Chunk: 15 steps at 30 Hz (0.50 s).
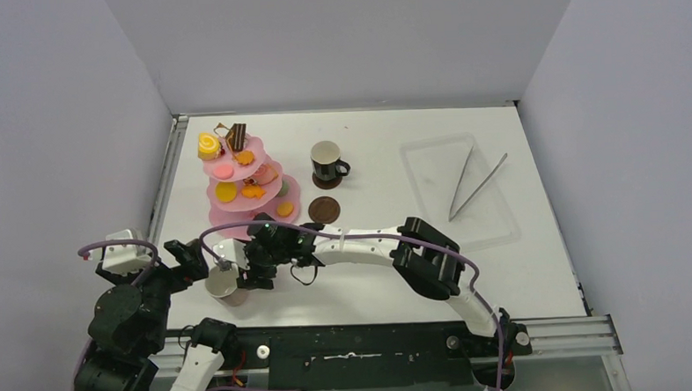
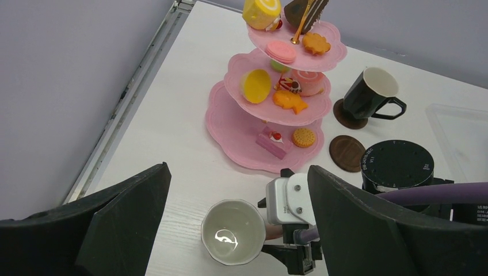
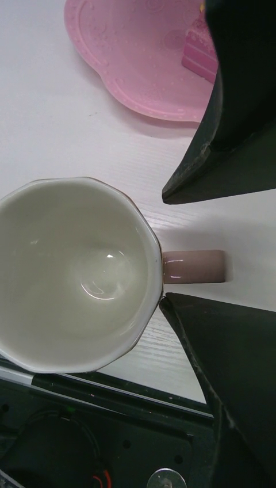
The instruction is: Serve the afternoon tea
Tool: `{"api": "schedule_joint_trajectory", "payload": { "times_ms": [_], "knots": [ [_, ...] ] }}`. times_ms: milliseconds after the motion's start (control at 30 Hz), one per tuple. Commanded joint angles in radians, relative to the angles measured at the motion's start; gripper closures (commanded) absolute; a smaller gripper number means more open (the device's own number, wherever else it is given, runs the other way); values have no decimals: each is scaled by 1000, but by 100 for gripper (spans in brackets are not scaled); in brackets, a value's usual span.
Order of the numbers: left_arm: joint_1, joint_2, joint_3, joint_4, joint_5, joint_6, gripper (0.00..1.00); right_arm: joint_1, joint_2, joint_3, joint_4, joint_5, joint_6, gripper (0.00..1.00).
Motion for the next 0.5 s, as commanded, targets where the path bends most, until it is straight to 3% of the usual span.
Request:
{"api": "schedule_joint_trajectory", "payload": {
  "times_ms": [0,133,467],
  "knots": [
    [-4,-10,-5,59,-14,9,12,10,18,41,67,-22,23,42],
    [-5,-11,-4,58,-16,10,12,9,23,40,79,-26,33,47],
    [-6,-12,-15,61,-14,15,12,10,-29,-40,163,-45,55,91]
  ]
}}
